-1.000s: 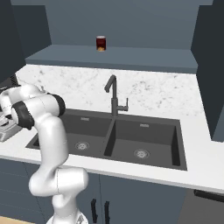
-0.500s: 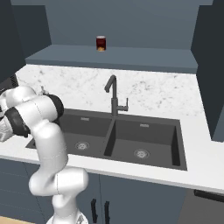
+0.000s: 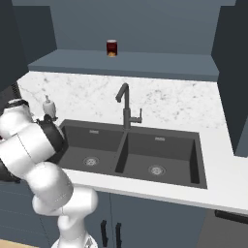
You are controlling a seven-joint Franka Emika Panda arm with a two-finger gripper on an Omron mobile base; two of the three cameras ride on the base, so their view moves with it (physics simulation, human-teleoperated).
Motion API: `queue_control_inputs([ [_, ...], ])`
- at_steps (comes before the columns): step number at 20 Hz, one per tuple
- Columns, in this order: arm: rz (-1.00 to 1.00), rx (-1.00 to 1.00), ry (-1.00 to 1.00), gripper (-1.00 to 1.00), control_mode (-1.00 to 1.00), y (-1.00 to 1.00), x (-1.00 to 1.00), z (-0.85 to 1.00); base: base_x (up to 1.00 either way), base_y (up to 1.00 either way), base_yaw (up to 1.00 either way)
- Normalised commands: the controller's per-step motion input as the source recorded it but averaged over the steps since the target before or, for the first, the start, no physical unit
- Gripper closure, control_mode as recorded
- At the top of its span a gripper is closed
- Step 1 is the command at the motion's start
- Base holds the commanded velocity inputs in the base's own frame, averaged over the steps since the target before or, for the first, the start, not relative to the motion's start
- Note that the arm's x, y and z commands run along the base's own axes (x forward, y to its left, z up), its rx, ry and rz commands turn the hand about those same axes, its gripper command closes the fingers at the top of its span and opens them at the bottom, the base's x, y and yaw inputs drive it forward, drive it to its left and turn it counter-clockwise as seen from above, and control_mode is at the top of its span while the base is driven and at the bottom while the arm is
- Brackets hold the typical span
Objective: Pick the canned food and place it on the digital scale for weighing, and close the cabinet.
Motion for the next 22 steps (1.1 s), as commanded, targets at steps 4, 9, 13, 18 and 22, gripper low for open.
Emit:
queue_control_inputs([
  [4,-0.08,0.0,0.0,-1.0,-1.0,-0.68,-0.51,0.64,0.0,0.0,0.0],
  [9,-0.03,-0.04,-0.05,-1.0,-1.0,-0.55,-0.56,0.86,0.0,0.0,0.0],
  [13,0.0,-0.19,-0.16,-1.0,-1.0,-0.59,-0.43,0.75,0.0,0.0,0.0],
  [18,0.0,-0.28,-0.19,-1.0,-1.0,-0.89,-0.4,0.51,0.0,0.0,0.0],
  [22,0.0,-0.32,-0.37,-1.0,-1.0,-0.9,-0.45,0.29,0.0,0.0,0.0],
])
